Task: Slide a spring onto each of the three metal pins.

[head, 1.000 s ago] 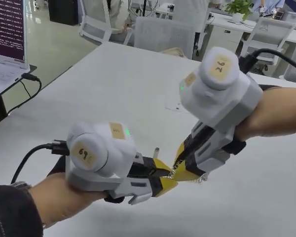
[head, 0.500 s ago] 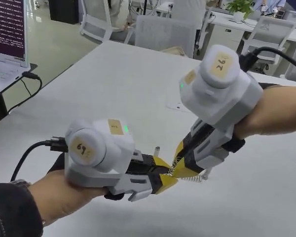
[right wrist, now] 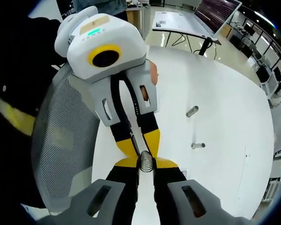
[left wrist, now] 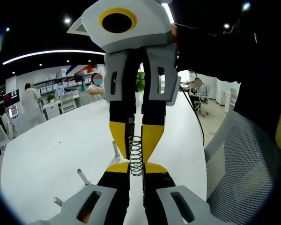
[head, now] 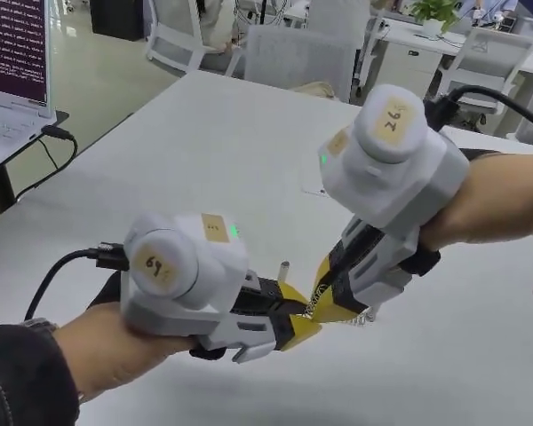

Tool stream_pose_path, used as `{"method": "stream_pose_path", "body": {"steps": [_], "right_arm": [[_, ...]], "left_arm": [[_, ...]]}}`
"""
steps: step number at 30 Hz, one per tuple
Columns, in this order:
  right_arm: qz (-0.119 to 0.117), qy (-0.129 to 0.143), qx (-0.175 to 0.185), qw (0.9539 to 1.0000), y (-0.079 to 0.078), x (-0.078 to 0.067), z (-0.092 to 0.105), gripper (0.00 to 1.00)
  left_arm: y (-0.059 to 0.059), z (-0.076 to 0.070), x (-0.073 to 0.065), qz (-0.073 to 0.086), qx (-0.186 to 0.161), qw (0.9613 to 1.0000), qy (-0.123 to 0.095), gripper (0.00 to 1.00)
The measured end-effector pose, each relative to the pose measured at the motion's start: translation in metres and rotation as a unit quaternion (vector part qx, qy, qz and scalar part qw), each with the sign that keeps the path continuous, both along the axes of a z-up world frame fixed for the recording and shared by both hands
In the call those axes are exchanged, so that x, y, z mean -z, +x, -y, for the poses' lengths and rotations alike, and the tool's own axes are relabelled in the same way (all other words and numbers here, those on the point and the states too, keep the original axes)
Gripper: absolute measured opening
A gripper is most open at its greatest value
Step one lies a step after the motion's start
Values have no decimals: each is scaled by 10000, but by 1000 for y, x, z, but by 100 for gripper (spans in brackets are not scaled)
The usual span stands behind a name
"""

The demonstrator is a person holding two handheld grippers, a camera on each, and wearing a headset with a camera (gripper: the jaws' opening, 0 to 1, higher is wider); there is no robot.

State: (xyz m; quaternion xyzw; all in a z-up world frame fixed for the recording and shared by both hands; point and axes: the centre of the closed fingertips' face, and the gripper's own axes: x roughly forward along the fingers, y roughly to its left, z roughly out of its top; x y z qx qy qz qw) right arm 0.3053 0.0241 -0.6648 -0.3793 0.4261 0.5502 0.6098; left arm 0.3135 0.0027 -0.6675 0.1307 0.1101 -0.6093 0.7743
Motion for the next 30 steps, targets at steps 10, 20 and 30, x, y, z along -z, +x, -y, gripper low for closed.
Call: {"method": "stream_pose_path", "body": {"steps": [10,20,30], "right_arm": [[9,-2,28,10000,3,-1,0,8],[49,53,46,10000,6,-4,-2,8],[64,74,56,9999,6,-6,-2,8]], "left_arm": [[1,-1,-1,19,-46,10000,-24,3],[2,-2,4,-56,-56,10000,44,12],[0,-5,5,-224,-57,9997,21,27]]}}
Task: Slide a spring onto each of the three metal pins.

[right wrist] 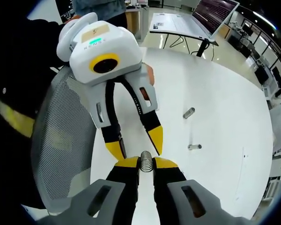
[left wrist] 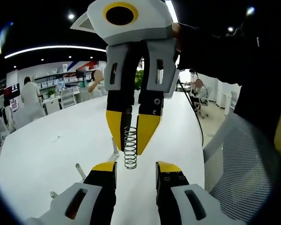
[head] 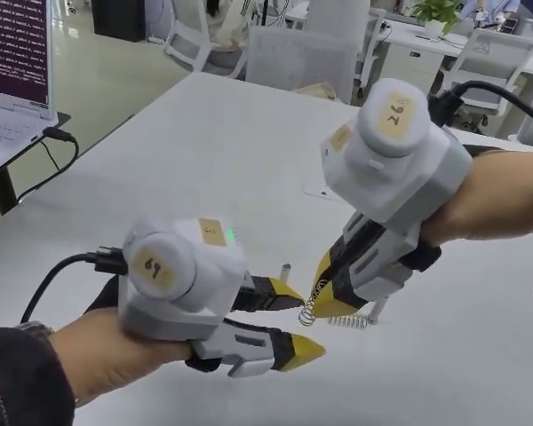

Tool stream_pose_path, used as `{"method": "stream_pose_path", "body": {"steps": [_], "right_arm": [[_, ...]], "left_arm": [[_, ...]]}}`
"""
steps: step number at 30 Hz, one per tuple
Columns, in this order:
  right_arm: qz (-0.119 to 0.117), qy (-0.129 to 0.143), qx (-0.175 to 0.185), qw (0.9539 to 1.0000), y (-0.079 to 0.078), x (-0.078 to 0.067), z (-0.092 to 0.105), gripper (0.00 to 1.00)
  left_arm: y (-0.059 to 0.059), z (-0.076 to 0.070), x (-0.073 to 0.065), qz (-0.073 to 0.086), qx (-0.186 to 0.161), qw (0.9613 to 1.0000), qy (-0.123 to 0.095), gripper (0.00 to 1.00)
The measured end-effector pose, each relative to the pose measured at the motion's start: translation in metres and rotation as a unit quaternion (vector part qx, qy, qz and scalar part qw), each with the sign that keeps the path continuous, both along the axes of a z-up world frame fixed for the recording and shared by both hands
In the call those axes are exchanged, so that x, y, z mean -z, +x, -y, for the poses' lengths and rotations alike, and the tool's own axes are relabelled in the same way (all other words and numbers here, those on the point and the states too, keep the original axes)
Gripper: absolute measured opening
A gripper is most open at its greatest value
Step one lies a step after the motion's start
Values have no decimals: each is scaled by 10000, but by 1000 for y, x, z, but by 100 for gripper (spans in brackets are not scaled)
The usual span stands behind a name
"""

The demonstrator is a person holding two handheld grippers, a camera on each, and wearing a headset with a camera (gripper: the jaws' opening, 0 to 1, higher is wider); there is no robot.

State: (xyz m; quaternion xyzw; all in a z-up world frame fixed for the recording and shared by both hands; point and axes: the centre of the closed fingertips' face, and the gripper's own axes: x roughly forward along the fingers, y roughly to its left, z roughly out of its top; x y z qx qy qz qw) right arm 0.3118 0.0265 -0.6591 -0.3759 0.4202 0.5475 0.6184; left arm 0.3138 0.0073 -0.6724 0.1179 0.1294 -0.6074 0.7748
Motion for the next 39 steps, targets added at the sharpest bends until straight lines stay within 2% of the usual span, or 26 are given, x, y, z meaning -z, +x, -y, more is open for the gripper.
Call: {"method": "stream_pose_path", "body": {"steps": [7,15,19,27,39], "right_arm": [[3,5,16,10000,0,-1,1,8],[13,5,20,10000,0,-1,1,8],[14,-5,19,10000,0,-1,1,8],[54,-17,47,10000,4,-1,1,8],[90,10,112,9999,17,-1,1,8]], "left_arm": [[-4,0,3,-191,30,9998,-4,42],[-8,0,3,-264,112,9996,-14,60],[-8,-2,4,-274,97,9996,-3,66],[-4,-15,9,-228,52,9997,74,70],[5,-47,19,-176,-293,9993,126,72]]}}
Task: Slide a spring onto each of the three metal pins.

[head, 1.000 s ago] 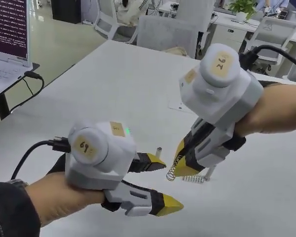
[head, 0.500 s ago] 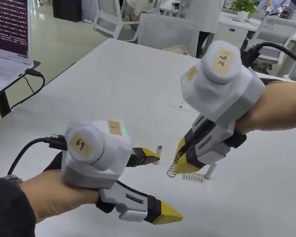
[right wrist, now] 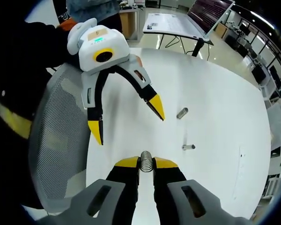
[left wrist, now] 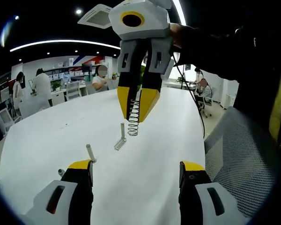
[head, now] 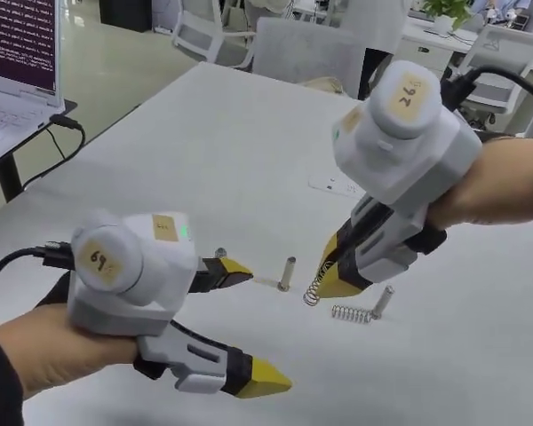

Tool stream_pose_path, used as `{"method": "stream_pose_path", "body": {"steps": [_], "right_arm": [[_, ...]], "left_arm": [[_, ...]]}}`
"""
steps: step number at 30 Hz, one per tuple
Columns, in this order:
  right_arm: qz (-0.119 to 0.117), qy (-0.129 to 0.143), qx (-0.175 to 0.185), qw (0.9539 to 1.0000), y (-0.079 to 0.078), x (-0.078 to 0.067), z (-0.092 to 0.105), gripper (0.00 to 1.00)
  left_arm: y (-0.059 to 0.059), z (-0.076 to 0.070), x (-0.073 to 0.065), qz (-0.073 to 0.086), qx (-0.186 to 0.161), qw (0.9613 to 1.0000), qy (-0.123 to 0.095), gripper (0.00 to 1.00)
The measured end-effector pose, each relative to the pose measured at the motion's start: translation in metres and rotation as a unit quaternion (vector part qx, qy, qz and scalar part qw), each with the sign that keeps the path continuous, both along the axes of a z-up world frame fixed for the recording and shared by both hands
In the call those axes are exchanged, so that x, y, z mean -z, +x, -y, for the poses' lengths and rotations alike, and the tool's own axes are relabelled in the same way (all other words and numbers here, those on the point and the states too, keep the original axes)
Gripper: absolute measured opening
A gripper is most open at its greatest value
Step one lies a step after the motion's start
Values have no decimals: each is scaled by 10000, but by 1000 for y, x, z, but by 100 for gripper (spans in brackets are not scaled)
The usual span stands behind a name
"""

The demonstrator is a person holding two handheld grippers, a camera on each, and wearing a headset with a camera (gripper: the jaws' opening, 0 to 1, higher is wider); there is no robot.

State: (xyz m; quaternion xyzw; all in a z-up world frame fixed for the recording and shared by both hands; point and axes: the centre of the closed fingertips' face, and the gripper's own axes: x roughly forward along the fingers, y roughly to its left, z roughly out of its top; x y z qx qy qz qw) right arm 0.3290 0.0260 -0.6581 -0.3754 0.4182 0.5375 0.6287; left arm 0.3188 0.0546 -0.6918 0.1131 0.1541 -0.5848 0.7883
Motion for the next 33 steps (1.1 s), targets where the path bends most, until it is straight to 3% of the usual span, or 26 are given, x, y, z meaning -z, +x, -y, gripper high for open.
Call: {"method": "stream_pose_path", "body": {"steps": [8,22,33], "right_arm": [[24,8,39,10000,7,1,1,8],[85,31,196,9998,27,4,6,8],[185,47,307,9993,49,7,5,8]], "left_arm": [[7,-19,1,67,-297,9995,-32,73],[13,-56,18,106,-762,9969,148,72],[14,-66,23,222,-927,9950,305,72]]}}
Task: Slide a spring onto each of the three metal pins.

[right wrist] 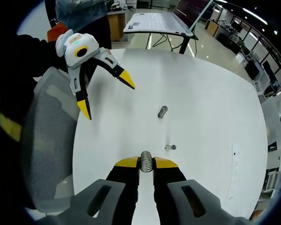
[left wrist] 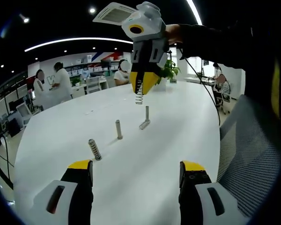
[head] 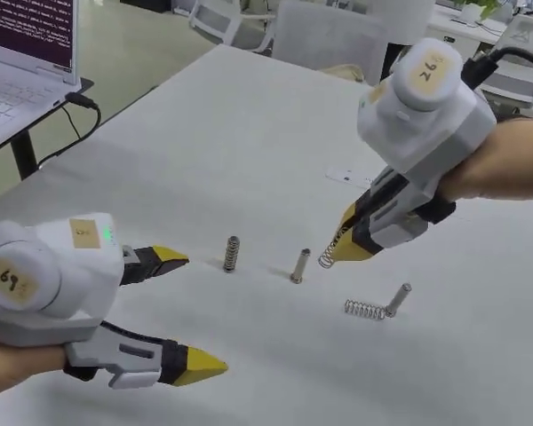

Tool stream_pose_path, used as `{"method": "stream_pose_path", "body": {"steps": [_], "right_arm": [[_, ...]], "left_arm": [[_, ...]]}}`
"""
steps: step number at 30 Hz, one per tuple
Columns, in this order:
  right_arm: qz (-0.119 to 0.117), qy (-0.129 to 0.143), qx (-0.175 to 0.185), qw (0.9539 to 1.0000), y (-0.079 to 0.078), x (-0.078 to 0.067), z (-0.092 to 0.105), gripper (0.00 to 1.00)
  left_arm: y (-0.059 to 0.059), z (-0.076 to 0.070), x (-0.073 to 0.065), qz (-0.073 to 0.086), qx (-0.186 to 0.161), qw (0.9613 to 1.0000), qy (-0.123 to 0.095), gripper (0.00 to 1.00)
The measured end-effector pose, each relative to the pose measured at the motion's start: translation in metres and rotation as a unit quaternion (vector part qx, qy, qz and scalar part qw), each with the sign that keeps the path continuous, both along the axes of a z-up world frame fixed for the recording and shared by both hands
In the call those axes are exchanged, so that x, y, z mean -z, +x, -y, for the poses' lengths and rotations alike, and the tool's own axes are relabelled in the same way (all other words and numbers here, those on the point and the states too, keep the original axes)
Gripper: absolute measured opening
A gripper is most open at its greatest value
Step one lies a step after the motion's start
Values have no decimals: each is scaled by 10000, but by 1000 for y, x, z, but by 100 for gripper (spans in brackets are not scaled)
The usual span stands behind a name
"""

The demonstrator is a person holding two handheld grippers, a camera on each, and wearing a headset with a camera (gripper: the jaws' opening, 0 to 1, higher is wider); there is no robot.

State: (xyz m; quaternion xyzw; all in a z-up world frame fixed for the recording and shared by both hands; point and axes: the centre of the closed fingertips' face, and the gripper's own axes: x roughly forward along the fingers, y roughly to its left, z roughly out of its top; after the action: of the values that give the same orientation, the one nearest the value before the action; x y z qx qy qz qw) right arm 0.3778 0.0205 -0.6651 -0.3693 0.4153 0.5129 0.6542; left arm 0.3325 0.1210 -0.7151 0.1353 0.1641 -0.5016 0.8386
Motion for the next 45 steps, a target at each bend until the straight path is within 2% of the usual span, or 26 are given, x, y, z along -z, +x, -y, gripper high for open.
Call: {"method": "stream_pose_path", "body": {"steps": [5,16,28,35,45], "right_arm": [[29,-37,36,10000,9,7,0,8],[-29,65,231,9997,31,18,0,8],[-17,-73,309,9995,51,32,2,8],[-93,-86,329,9994,57,36,-1,8],[-208,-233,311,9990,64,50,2,8]], "left_arm": [[2,-3,3,-13,-62,10000,3,72],[6,-8,16,-122,-146,9998,29,71],[7,-6,17,-130,-112,9999,17,71],[7,-2,17,-126,-58,9999,15,71],[7,-2,18,-141,-57,9999,10,71]]}}
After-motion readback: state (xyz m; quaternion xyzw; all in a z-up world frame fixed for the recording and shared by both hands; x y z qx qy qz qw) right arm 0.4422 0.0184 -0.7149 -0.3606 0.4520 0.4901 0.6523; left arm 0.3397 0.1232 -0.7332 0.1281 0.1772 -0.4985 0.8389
